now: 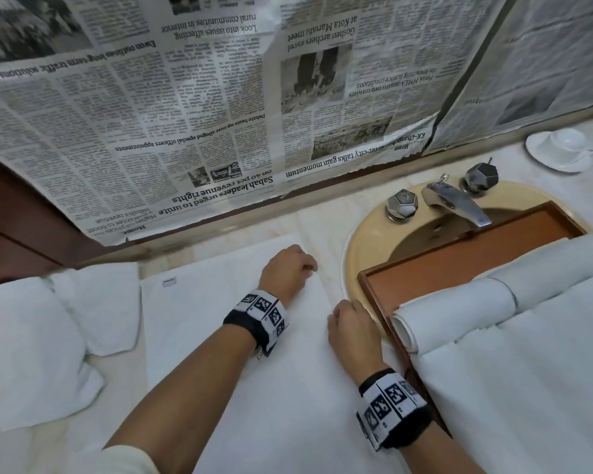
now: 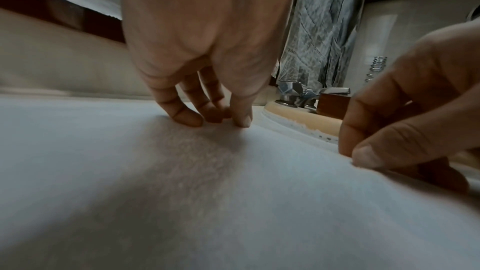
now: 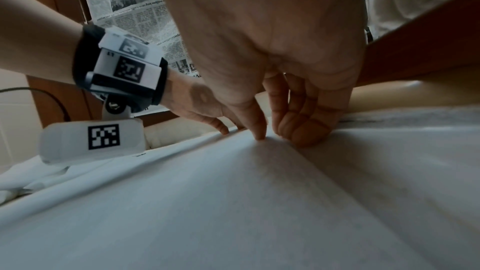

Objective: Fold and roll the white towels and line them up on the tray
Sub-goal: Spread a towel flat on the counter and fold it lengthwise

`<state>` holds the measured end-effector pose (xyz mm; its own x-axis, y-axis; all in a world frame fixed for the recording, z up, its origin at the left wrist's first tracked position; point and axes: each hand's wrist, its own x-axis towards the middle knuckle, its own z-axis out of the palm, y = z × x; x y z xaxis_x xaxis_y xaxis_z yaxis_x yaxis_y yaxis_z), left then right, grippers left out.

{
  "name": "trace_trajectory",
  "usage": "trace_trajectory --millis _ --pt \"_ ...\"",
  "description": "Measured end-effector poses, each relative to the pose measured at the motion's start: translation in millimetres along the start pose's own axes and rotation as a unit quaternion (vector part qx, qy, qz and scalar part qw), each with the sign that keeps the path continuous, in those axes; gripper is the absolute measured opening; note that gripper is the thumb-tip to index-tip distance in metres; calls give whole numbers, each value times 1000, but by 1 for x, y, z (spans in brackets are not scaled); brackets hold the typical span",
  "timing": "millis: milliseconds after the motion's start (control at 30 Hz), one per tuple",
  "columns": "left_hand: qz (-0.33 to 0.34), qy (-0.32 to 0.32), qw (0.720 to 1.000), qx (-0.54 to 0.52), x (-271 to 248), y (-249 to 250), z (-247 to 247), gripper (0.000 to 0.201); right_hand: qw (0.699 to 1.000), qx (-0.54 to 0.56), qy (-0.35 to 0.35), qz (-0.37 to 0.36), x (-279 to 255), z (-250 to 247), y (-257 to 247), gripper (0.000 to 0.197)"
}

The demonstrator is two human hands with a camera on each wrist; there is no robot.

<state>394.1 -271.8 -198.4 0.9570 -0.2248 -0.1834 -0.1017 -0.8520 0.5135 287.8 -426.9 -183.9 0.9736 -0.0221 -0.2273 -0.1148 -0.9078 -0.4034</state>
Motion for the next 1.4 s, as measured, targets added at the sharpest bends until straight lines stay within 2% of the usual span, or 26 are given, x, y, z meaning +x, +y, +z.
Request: trace_trajectory --millis 167,300,467,733,867,1000,1167,1300,1400 --pt "22 21 1000 -7 -3 -4 6 16 1000 19 3 19 0 1 -4 17" --pt "24 47 997 -61 -8 -3 2 17 999 32 -9 13 -3 -4 -2 28" --pt "34 57 993 -100 -18 -5 -4 16 997 78 -4 11 -7 -3 1 12" --pt "10 84 991 -101 -19 -3 7 16 985 167 -12 38 -16 -4 15 14" --pt "-6 95 990 -108 -9 7 9 17 977 206 15 49 -16 -9 19 14" --pt "-5 122 983 -136 -4 17 2 15 978 191 77 17 -19 -27 15 14" --pt "7 188 966 -178 -26 15 -27 15 981 154 111 -28 -28 -54 -14 13" --pt "8 254 945 -208 -76 -25 -55 10 983 149 70 -75 -45 -54 -61 16" --pt "-21 295 930 -221 -117 -60 -82 8 982 131 36 -128 -57 -40 -106 18"
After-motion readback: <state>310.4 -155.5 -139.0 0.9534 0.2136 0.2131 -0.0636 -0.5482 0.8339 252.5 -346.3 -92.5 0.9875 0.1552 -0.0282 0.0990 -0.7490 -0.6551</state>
